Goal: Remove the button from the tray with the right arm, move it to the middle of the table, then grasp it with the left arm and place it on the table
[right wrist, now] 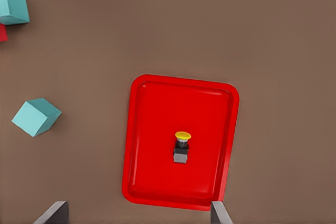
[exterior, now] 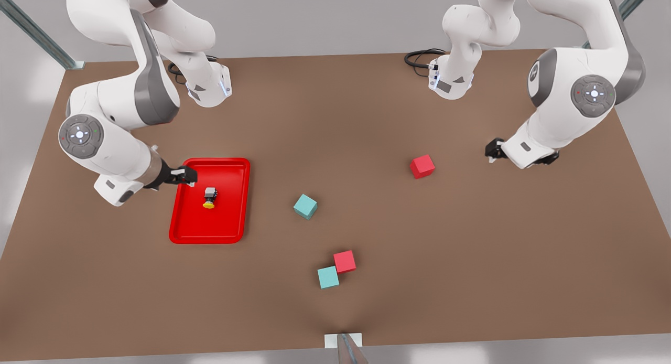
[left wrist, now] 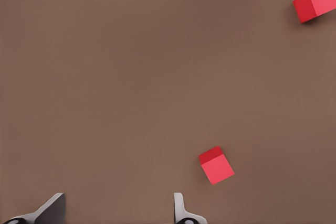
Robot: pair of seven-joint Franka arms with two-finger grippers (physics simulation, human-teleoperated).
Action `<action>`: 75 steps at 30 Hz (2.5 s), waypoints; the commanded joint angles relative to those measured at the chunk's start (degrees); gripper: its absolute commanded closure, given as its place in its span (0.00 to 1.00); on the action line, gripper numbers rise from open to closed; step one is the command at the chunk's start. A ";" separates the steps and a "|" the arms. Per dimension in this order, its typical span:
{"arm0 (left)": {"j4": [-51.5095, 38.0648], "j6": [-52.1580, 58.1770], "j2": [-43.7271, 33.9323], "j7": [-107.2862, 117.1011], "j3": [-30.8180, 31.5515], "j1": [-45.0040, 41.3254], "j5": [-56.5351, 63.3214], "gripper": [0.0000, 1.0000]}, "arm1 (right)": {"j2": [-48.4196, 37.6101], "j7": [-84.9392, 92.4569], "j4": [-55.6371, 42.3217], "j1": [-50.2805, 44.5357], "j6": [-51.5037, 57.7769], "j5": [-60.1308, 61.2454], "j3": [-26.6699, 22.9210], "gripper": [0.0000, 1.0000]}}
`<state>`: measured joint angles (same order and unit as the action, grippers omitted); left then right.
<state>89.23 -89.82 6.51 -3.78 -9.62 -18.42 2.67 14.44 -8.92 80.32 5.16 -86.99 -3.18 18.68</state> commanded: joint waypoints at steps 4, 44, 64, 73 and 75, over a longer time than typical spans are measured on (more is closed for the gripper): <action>-0.28 -4.39 3.68 -0.35 -0.13 -0.30 -0.13 0.00 | 0.85 -2.77 0.19 -0.59 1.21 -0.15 0.13 0.00; -2.92 -3.69 6.76 -2.55 -0.31 -1.09 0.05 0.00 | 8.24 -10.60 50.64 8.11 -56.45 -3.85 -0.49 0.00; -2.92 -3.78 7.29 -2.29 -0.13 -1.18 0.05 0.00 | 6.57 -11.64 26.38 6.88 -29.55 -2.97 7.33 0.62; -2.92 -3.96 7.29 -2.55 -2.15 -0.21 -0.04 0.00 | 19.13 -52.42 5.47 -14.82 -23.49 -3.32 12.61 0.62; -2.92 -4.04 7.29 -2.46 -3.30 -0.30 -0.04 0.00 | 24.14 -57.61 -1.65 -23.34 -23.22 -3.23 7.52 0.62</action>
<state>86.34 -93.75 13.86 -6.16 -12.45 -18.65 2.60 37.20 -32.04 80.73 -15.62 -114.91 -5.72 27.55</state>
